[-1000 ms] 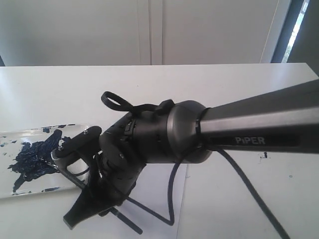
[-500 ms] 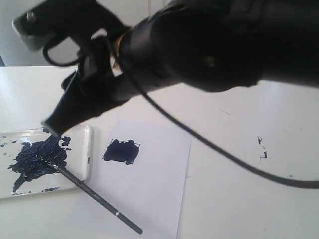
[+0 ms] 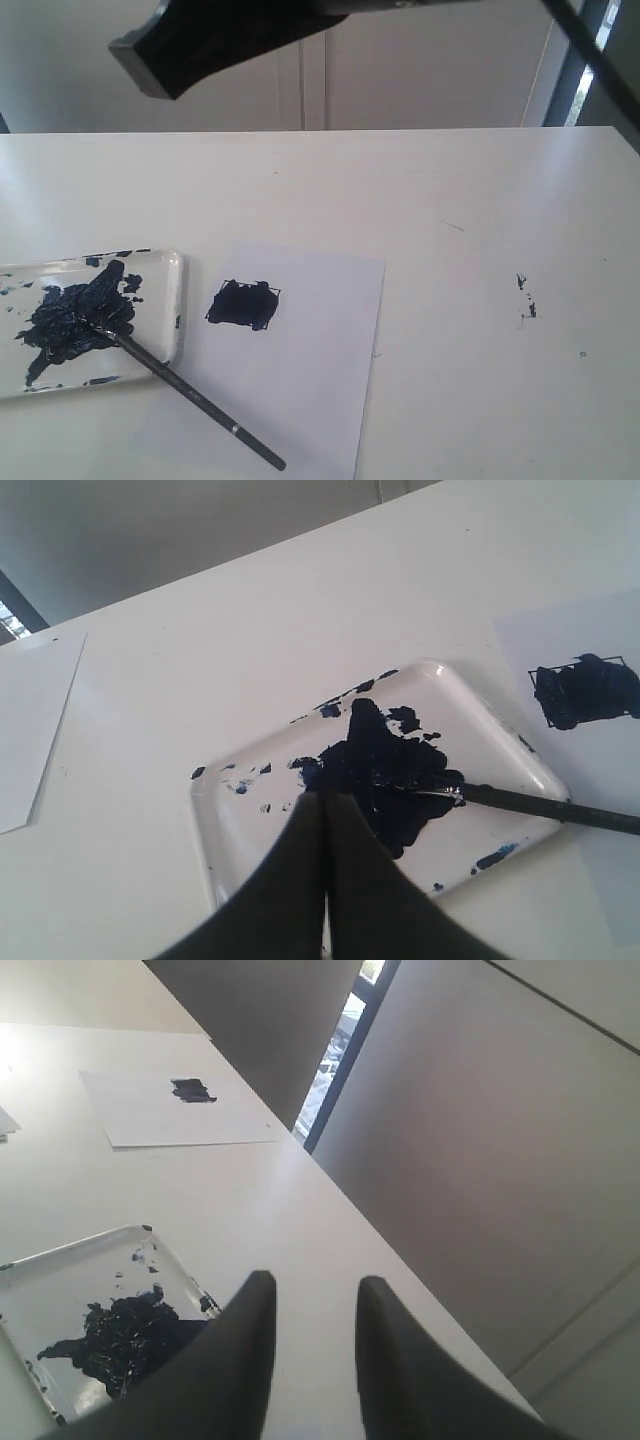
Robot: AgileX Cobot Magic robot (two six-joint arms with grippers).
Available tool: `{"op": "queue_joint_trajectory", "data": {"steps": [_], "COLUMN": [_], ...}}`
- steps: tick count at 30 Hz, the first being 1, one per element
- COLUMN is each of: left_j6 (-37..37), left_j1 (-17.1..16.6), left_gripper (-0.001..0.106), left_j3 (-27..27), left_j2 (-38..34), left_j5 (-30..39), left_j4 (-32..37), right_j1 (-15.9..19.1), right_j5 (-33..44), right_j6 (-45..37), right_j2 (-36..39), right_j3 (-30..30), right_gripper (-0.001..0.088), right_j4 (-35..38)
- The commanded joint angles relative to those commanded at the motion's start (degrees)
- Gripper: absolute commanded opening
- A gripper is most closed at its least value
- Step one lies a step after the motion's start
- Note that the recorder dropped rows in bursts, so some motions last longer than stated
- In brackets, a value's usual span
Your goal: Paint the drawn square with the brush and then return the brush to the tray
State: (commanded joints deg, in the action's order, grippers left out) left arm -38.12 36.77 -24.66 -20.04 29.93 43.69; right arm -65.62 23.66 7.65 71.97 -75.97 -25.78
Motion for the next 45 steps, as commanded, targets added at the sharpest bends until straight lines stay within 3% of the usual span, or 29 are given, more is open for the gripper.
{"op": "queue_joint_trajectory", "data": {"steps": [16,18,20,23,33,39,45], "left_j6": [0.0,0.0,0.0,0.0,0.0,0.0,0.0], "left_j1": [-0.1,-0.9,-3.7,-9.2,-13.7,-16.7,-23.7], "left_gripper": [0.000,0.000,0.000,0.000,0.000,0.000,0.000], "left_j3": [0.0,0.0,0.0,0.0,0.0,0.0,0.0], "left_j2": [0.0,0.1,0.1,0.1,3.5,4.6,4.7], "left_j5": [0.1,-0.6,-2.2,-3.3,-3.5,-3.3,-3.3], "left_j4": [0.0,0.0,0.0,0.0,0.0,0.0,0.0], "right_j1": [0.0,0.6,1.9,5.3,25.1,33.2,43.1], "right_j5": [0.0,0.0,0.0,0.0,0.5,0.7,0.6], "right_j6": [0.0,0.0,0.1,0.1,0.1,0.1,0.1], "right_j2": [-0.8,-1.5,-2.8,-5.3,-19.3,-27.9,-34.9], "right_j3": [0.0,0.0,0.0,0.0,0.1,0.1,0.1], "right_gripper": [0.0271,0.0271,0.0271,0.0271,0.0271,0.0271,0.0271], "right_j4": [0.0,0.1,0.3,0.3,0.2,0.2,0.2]}}
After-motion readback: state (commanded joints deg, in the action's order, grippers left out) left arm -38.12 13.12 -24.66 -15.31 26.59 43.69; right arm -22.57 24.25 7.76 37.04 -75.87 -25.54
